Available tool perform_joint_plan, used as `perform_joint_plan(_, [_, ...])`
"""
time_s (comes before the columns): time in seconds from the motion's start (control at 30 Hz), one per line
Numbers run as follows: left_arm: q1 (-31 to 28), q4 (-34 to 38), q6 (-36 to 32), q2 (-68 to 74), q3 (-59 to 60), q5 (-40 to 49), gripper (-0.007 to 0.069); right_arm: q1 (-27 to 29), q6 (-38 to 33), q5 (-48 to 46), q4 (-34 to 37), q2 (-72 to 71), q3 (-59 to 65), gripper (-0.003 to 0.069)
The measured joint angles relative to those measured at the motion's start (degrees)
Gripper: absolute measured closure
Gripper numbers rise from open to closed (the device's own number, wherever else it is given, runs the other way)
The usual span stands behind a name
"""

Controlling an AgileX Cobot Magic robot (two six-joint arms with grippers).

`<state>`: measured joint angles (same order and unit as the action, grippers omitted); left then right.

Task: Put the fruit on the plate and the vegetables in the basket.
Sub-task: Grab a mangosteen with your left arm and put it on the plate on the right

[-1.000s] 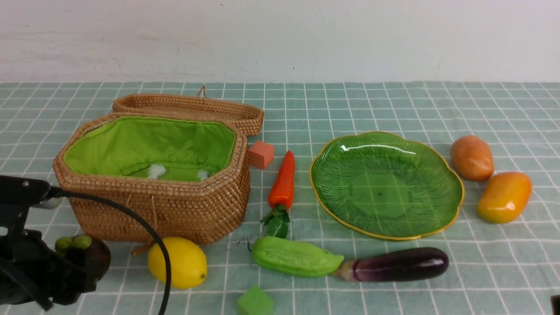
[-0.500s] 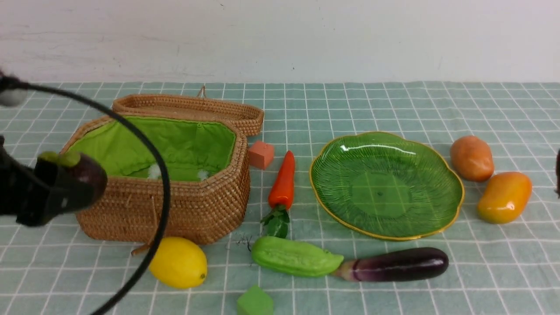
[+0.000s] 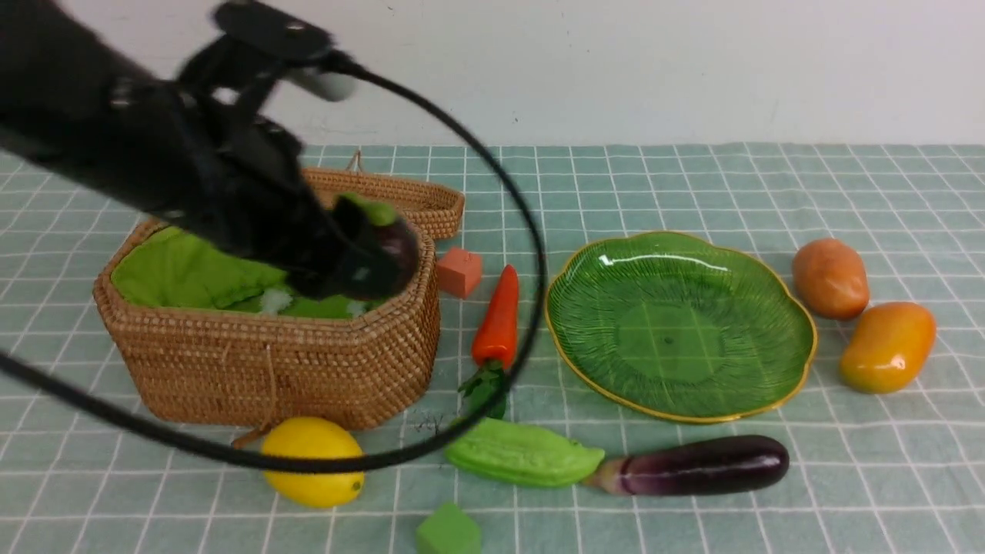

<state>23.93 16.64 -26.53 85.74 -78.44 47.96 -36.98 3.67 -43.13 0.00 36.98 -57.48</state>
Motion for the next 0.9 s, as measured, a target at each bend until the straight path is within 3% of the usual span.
perform_joint_plan(0.23, [10.8, 1.5, 1.2, 20.2, -16.6, -2.1, 0.0127, 0.0, 7.2, -11.1, -5.2, -2.4, -0.6, 0.0571])
perform_joint_plan(0.43, [12.2, 2.9, 3.9, 35.6, -30.4, -1.6, 0.0127, 0.0, 8.7, -16.0, -5.4, -5.7, -1.0, 0.0571])
perform_joint_plan(0.7, [12.2, 2.5, 3.8, 44.0, -37.3, -1.9, 0.0127, 0.0, 9.6, -17.6, -5.2, -7.2, -1.0, 0.0571])
perform_joint_plan(0.9, [12.2, 1.6, 3.9, 44.2, -37.6, -2.3, -0.0032, 0.0, 9.8, -17.6, -4.7, -7.2, -1.0, 0.0571])
